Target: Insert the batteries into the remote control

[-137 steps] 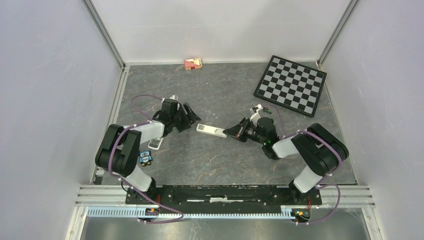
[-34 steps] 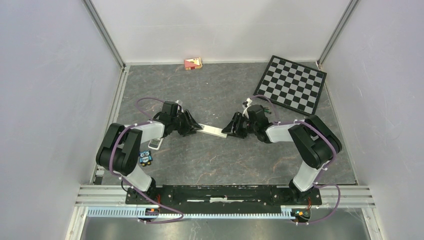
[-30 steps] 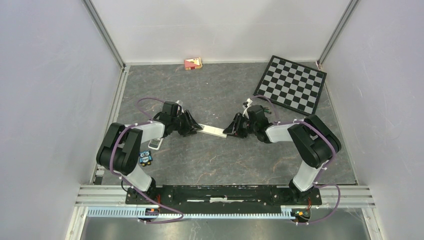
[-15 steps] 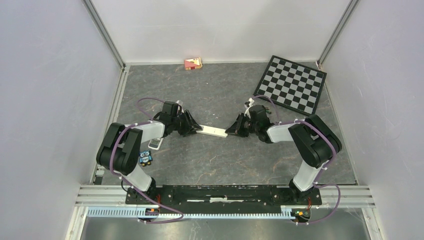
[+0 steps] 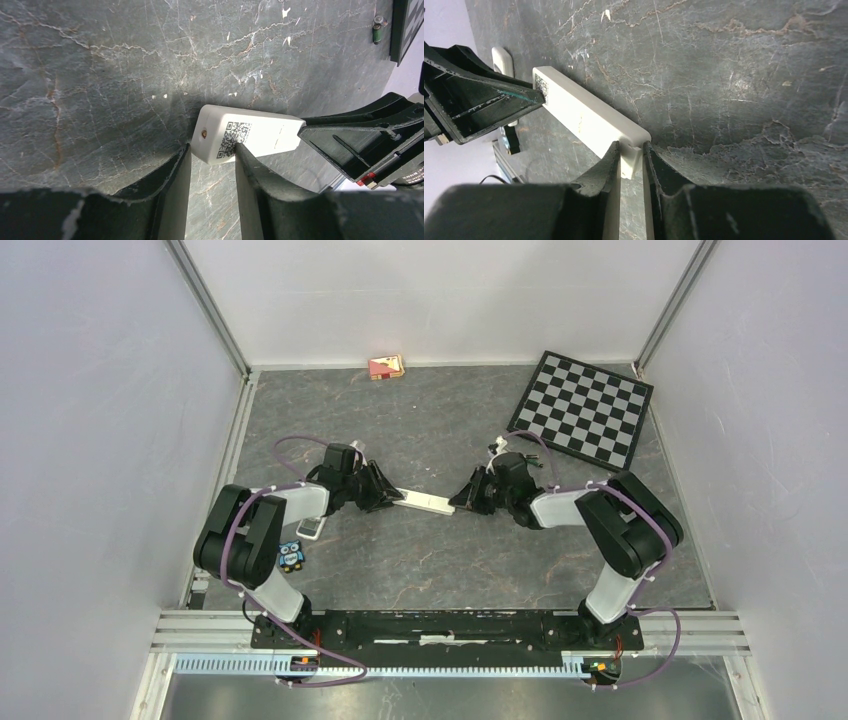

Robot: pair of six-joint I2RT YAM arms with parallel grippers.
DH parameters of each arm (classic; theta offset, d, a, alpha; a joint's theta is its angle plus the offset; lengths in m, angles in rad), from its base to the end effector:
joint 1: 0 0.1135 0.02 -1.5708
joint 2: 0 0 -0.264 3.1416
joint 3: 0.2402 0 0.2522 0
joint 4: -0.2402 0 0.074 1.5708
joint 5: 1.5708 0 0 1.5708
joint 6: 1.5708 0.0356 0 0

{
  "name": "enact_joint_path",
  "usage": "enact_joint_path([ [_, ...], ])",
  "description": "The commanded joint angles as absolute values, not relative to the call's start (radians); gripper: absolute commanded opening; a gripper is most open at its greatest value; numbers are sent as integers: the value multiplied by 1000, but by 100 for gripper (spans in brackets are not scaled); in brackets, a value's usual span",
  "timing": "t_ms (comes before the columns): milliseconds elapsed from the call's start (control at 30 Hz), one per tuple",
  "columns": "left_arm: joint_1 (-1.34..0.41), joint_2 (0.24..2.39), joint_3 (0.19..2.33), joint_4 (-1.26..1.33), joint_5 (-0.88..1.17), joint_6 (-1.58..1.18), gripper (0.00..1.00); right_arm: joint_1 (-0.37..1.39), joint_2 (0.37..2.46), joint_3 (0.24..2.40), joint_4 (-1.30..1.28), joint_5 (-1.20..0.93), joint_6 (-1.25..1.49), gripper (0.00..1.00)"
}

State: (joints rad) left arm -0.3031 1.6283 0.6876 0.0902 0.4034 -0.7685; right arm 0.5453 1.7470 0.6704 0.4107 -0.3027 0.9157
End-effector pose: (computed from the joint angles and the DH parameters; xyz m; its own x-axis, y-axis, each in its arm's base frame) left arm 0.2806 -0.1024 0.1343 -0.8783 -0.3951 -0.2692 -0.1235 0.7315 -0.6706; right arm 0.2683 0.1752 0.1195 -0.8733 0.3555 -0.3330 -0.0049 0.6772 0.7358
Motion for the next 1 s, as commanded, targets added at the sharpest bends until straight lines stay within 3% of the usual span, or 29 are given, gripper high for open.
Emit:
enact_joint_path([
  [0,-324,1659,663,149,454,-779,42,643,1811,668,380,-167,917,23],
  [433,-328,1645,639,155,418,-790,42,771,1818,733,263,-6,870,29],
  [600,-328,1623,638,131,387,-783,43,764,1772,777,197,64,825,44],
  [700,-328,1601,644,111,374,-778,48,732,1757,824,167,56,801,54],
  [967,-327,1549,703,31,335,-757,73,645,1677,874,115,5,752,62],
])
